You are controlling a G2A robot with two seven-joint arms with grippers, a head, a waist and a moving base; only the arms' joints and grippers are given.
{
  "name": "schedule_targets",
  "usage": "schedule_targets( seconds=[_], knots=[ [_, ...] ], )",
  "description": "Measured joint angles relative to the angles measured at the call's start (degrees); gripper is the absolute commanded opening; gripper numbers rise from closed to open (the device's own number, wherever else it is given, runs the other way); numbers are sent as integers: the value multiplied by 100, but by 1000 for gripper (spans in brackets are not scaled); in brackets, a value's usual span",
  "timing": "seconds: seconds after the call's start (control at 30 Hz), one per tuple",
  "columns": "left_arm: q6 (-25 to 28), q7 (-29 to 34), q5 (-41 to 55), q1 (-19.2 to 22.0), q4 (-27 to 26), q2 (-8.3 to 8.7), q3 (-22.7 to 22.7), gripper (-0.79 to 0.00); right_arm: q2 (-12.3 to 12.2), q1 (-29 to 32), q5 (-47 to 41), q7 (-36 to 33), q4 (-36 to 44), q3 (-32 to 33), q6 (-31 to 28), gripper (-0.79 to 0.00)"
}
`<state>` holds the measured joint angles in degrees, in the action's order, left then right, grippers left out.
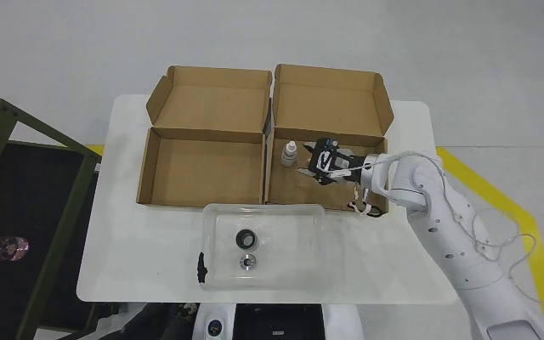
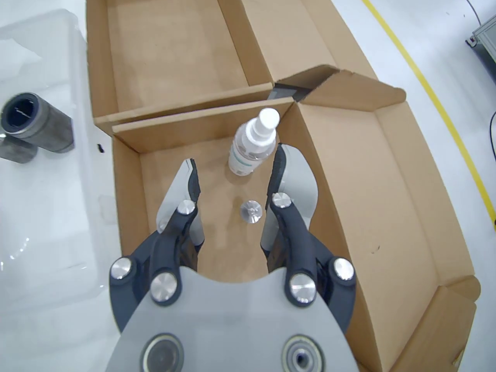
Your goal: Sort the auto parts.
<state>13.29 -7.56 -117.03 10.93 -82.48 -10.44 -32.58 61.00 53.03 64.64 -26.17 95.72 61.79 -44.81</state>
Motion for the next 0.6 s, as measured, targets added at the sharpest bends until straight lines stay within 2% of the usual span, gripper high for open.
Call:
schedule_targets(
  seconds=[0.27, 0.6],
  knots=[
    [0, 0, 0, 0, 0, 0, 0, 0, -45, 594, -63, 242, 825, 5, 17, -440],
    [0, 0, 0, 0, 0, 0, 0, 0, 14, 827, 105, 363, 1404, -515, 56, -437]
  ],
)
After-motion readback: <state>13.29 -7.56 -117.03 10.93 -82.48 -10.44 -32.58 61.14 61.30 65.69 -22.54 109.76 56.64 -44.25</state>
